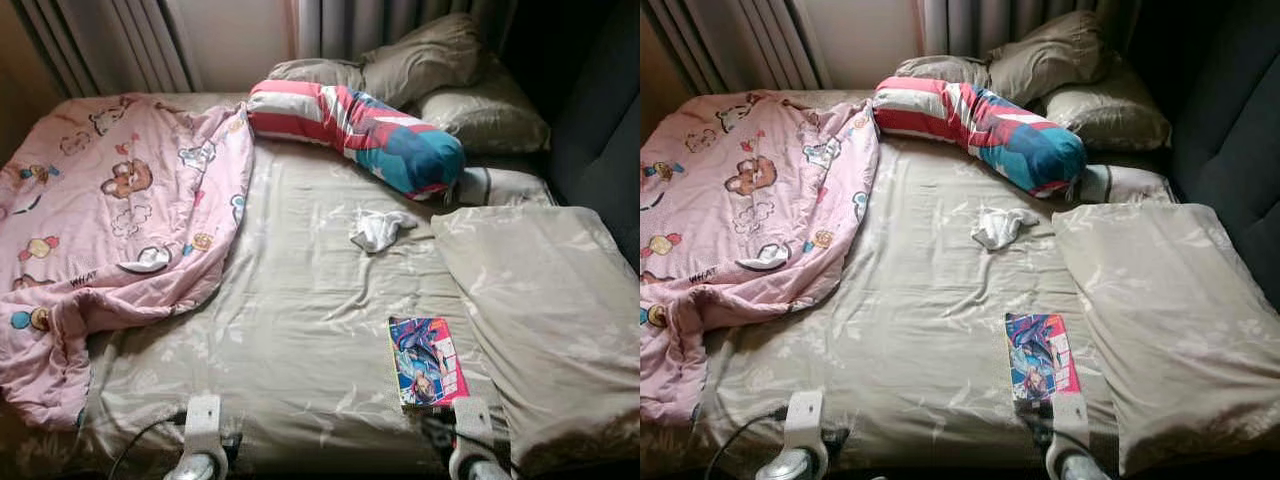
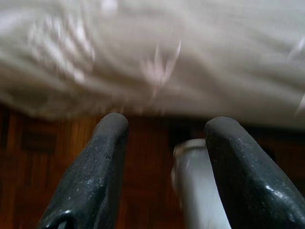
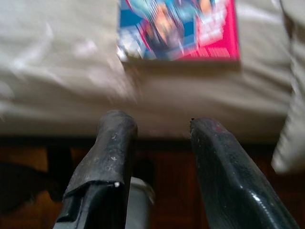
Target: Clean up the room
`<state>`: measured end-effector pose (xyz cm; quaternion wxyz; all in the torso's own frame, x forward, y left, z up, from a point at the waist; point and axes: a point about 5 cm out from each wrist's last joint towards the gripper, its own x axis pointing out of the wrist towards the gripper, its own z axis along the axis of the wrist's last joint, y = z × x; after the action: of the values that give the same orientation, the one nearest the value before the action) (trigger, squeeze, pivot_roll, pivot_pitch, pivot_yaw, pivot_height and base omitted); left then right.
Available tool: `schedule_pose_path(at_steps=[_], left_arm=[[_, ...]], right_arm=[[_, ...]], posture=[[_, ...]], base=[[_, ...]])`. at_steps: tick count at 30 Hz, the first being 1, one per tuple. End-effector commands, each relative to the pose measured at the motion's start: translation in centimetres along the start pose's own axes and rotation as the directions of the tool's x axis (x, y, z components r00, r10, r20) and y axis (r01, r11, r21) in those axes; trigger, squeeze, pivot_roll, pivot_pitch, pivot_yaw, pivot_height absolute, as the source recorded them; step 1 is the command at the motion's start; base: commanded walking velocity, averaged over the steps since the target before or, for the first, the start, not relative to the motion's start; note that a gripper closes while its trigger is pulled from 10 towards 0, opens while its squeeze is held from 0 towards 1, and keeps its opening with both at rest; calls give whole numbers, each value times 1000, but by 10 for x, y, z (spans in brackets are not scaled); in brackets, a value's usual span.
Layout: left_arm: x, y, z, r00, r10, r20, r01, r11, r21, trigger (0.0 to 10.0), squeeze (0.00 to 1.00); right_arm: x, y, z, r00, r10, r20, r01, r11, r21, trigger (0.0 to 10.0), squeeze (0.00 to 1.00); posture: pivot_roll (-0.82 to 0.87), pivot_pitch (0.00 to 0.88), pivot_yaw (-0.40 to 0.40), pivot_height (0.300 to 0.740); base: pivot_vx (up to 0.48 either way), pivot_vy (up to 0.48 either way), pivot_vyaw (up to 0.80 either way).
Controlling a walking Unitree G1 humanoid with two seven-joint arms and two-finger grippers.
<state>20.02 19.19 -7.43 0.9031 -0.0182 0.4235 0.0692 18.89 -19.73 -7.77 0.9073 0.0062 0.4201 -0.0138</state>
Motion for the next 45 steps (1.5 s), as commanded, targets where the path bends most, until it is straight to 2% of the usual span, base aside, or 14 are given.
schedule_pose_path(at_steps=[1,3,5,7,10,15,20,24,27,42,45], left_arm=[[-2,4,-9,999,20,-39,-20,1000,-7,10000,0],[-3,7,-14,998,26,-52,-27,999,-19,10000,0],[-4,13,-19,997,38,-67,-40,999,-26,10000,0],[-5,16,-20,996,46,-70,-48,998,-31,10000,0],[-5,20,-21,996,58,-73,-61,997,-38,10000,0],[-5,19,-20,996,43,-77,-44,999,-17,10000,0],[-4,15,-19,996,28,-79,-29,1000,-6,10000,0],[-4,12,-17,997,16,-75,-15,1000,11,10000,0],[-4,13,-17,997,20,-74,-19,1000,12,10000,0],[-4,17,-18,996,36,-78,-35,999,6,10000,0],[-4,17,-18,996,36,-77,-36,999,6,10000,0]], right_arm=[[-1,-3,-4,1000,-16,-16,16,1000,-15,10000,0],[-2,-7,-5,999,-51,-12,51,998,-23,10000,0],[-5,-16,-9,996,-86,-19,86,996,17,10000,0],[-6,-19,-12,996,-85,-28,86,996,22,10000,0],[-5,-8,-15,997,-57,-45,56,998,-3,10000,0],[-5,-6,-17,997,-66,-42,67,997,36,10000,0],[-11,-10,-35,992,-69,-102,70,998,4,10000,0],[-12,-12,-39,991,-77,-110,79,997,11,10000,0],[-13,-12,-42,989,-84,-118,91,994,54,10000,0],[-13,-11,-40,993,-69,-96,75,995,67,10000,0],[-12,-7,-40,993,-60,-99,64,997,36,10000,0]], posture=[[-61,126,10,740],[-61,127,11,740],[-55,114,7,740],[-53,109,6,740],[-67,100,16,740],[-93,96,29,740],[-93,91,36,740],[-87,88,37,740],[-82,90,37,740],[-66,124,37,740],[-72,132,40,740]], base=[[0,0,0],[0,0,400],[0,126,800],[0,319,684],[0,416,0],[0,422,0],[0,431,0],[0,480,581],[0,480,533],[0,480,0],[0,480,0]])
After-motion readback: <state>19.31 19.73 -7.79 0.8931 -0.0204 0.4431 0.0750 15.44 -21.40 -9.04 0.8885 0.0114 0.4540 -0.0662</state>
